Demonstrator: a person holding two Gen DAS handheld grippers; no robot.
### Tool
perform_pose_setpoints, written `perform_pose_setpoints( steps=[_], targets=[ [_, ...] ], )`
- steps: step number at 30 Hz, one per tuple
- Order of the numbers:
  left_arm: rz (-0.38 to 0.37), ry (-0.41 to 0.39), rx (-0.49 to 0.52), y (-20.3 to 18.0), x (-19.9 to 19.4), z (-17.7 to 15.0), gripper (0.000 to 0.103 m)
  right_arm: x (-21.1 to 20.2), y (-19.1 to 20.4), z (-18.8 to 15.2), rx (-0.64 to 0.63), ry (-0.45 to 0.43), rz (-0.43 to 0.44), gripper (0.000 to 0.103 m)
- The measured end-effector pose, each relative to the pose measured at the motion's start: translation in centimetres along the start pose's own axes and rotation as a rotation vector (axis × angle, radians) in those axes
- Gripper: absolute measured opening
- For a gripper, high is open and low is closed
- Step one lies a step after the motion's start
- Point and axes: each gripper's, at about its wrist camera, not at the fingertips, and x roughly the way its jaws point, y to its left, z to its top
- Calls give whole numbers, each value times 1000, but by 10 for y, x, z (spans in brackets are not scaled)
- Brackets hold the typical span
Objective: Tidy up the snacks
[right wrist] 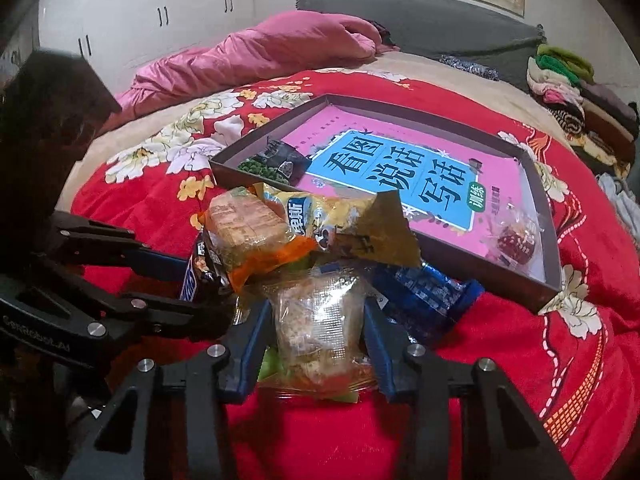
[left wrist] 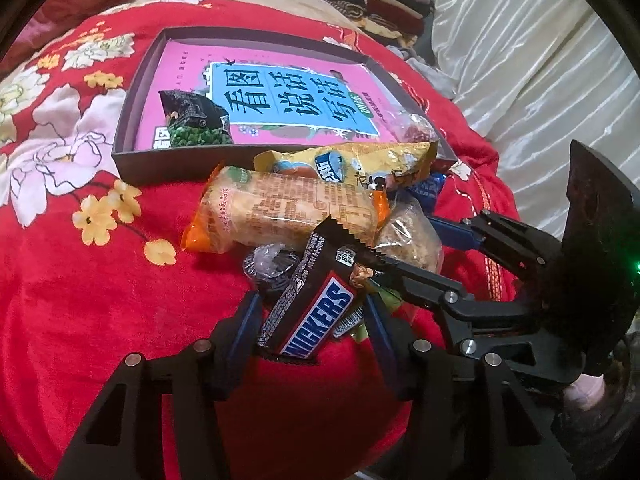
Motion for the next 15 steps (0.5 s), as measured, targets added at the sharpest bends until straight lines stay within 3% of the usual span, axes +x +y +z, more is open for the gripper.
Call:
perform_pose_setpoints(
  steps=[5, 7, 15],
  targets=[
    [-12, -2, -5, 1, -1, 0, 48, -6, -2, -2, 26, -8, 20, 44],
    [-20, -1, -11, 2, -1, 0, 42, -10, -3, -2, 36, -19, 27, 44],
    [-9, -16, 5, 0, -7, 0, 34, -22, -11, -1, 88, -65, 50, 44]
  ],
)
